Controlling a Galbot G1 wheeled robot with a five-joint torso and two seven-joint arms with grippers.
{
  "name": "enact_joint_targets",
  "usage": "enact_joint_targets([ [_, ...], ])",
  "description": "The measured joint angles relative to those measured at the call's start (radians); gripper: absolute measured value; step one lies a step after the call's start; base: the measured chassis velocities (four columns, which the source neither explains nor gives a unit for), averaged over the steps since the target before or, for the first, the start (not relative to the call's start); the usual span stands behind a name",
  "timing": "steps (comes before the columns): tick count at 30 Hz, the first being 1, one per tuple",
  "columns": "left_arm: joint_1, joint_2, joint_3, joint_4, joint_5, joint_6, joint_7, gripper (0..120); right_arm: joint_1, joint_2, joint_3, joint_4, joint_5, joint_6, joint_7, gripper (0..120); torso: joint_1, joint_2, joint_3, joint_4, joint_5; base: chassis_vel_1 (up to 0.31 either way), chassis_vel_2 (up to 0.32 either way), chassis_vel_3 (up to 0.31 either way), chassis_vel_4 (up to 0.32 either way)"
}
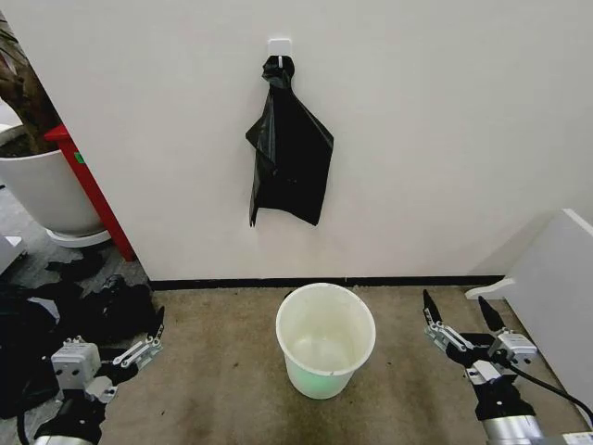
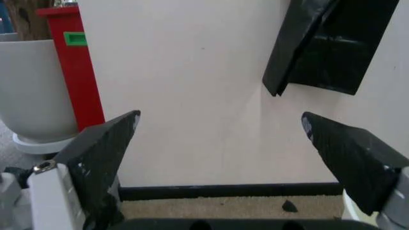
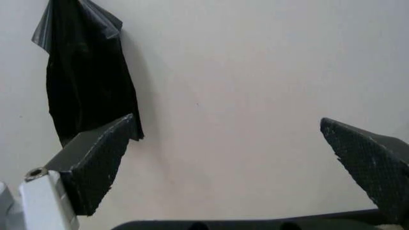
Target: Place the garbage bag over the trash bin.
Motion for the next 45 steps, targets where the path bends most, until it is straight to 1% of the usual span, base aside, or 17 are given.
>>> enact_joint_targets([
  [45,-0.001,0.002,0.0,0.0,-0.003,0.001,-0.001,100,0.001,-0.002,-0.001,0.0,0.002,-0.003,0.003,100,0.0,0.0,0.0,0.0,0.0,0.0,0.0,0.0,0.0],
])
